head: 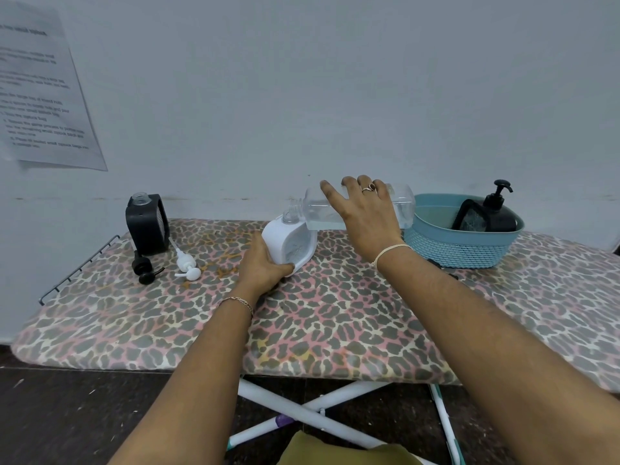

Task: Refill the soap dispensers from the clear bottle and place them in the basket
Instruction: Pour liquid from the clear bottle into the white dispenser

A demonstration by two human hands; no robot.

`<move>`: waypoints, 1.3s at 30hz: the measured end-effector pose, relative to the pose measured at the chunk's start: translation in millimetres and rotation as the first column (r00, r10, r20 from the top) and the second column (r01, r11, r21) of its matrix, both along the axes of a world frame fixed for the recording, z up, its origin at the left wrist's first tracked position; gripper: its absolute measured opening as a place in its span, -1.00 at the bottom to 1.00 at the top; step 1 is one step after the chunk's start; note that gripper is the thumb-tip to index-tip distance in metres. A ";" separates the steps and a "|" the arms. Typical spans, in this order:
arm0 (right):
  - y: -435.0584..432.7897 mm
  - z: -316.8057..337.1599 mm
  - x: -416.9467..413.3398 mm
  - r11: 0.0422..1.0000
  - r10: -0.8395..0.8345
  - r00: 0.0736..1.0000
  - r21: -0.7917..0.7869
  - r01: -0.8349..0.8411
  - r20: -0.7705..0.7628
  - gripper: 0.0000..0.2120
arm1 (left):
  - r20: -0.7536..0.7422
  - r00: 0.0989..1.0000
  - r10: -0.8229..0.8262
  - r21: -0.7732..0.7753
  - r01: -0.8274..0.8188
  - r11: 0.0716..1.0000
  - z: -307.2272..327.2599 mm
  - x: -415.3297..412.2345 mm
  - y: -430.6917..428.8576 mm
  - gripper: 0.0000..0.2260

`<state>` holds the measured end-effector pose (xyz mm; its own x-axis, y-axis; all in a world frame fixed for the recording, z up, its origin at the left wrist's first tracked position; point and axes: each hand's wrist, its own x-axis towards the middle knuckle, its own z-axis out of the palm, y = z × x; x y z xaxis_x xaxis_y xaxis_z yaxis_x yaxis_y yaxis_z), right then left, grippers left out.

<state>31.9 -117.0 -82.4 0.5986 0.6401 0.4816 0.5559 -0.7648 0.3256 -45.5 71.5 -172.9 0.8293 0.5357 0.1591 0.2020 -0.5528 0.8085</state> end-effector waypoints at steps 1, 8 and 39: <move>-0.1 0.0 0.1 1.000 0.000 1.000 -0.002 0.000 0.001 -0.12 | 0.000 1.000 0.000 -0.002 0.000 1.000 0.0 0.2 0.1 -0.21; -0.1 0.5 0.2 1.000 0.005 1.000 0.001 -0.005 0.006 -0.11 | -0.003 1.000 0.000 -0.003 0.000 1.000 -0.6 1.6 0.6 -0.24; -5.4 -19.5 5.9 0.983 -0.011 0.997 0.181 0.025 -0.075 -0.18 | -0.005 1.000 -0.016 -0.016 0.016 1.000 -2.5 3.2 3.3 -0.27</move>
